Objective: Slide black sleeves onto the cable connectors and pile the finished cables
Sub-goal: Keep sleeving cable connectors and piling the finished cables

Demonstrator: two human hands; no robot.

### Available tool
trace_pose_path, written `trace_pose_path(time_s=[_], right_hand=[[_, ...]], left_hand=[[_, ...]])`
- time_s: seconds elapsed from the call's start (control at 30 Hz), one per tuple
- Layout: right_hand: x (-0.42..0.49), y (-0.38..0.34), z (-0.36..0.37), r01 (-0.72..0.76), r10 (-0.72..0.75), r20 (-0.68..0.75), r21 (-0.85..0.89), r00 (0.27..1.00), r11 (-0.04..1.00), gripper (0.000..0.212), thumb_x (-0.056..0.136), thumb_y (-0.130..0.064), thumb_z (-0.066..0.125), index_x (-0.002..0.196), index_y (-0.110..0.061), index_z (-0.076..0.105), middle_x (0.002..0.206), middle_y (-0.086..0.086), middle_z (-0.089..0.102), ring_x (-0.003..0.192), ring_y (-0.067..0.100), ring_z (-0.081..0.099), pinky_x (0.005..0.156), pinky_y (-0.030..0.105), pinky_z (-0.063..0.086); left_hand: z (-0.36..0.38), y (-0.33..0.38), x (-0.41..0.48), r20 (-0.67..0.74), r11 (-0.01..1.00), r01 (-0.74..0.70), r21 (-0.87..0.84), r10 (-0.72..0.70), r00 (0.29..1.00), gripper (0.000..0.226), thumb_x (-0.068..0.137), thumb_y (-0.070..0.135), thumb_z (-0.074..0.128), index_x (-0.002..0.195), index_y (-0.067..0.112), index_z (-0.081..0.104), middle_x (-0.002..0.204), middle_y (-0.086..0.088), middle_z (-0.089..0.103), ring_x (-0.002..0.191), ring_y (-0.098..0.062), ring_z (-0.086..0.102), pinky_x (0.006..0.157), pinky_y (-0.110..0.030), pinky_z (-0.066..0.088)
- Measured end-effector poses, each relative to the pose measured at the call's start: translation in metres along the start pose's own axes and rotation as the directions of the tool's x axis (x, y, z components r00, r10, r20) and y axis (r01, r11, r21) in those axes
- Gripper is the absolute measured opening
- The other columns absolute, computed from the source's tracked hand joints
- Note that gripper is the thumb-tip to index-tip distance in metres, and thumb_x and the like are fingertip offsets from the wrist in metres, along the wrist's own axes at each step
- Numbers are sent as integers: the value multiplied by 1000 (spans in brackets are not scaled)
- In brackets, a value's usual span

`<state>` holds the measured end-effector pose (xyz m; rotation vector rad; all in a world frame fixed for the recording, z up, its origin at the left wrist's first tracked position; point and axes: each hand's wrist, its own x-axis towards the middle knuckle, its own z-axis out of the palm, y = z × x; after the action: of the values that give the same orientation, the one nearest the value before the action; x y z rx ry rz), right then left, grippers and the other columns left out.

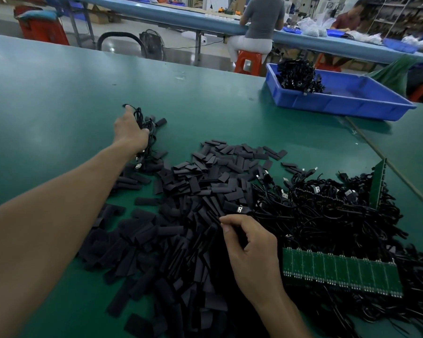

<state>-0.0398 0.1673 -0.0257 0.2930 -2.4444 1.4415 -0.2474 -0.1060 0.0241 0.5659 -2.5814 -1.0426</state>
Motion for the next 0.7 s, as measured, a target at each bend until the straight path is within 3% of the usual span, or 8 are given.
trace_pose_path(time_s=[0.1,0.23,0.33,0.5,0.6,0.7], right_hand=[[-3,-1,0,27,-28,-16,-36,999,999,19,96,-8,65,104,-23,73,100,-24,66,101,-8,62,84,6,47],[-5,-4,-1,47,-49,-24,-79,999,996,19,95,-7,66,104,-22,73,101,-27,64,102,-11,60,85,3,44],[-6,-5,-1,38,-41,-32,-89,999,995,19,95,-7,65,105,-21,73,102,-26,65,104,-11,60,86,3,44],[-7,-6,-1,26,-30,-37,-93,999,995,20,95,-6,65,105,-21,74,102,-23,67,104,-9,61,88,5,45],[-7,-6,0,15,-17,-28,-98,999,995,19,95,-6,65,105,-20,74,101,-24,66,103,-9,61,86,4,44],[-7,-7,0,5,-6,-9,-111,1000,994,19,95,-7,64,106,-21,73,102,-25,65,104,-10,59,88,4,43]], left_hand=[[-2,-6,-3,71,992,-93,82,88,994,69,88,-3,63,150,6,35,145,-25,44,134,-41,40,108,-45,36],[-6,-15,-10,188,941,-263,214,225,956,76,89,-6,58,156,17,32,161,-16,27,149,-32,23,123,-41,18],[-7,-19,-13,220,928,-290,236,239,946,70,90,-8,53,152,21,39,163,-11,25,150,-32,22,123,-45,20],[-1,-22,-33,123,849,-382,365,362,924,30,97,24,57,126,24,66,132,-5,50,127,-32,41,106,-49,36],[8,-26,-42,224,751,-415,514,350,910,38,98,48,52,127,27,66,130,-4,46,124,-31,39,105,-48,32],[14,-29,-47,230,737,-397,548,323,918,38,99,53,47,123,33,69,131,-1,42,123,-31,35,105,-47,28]])
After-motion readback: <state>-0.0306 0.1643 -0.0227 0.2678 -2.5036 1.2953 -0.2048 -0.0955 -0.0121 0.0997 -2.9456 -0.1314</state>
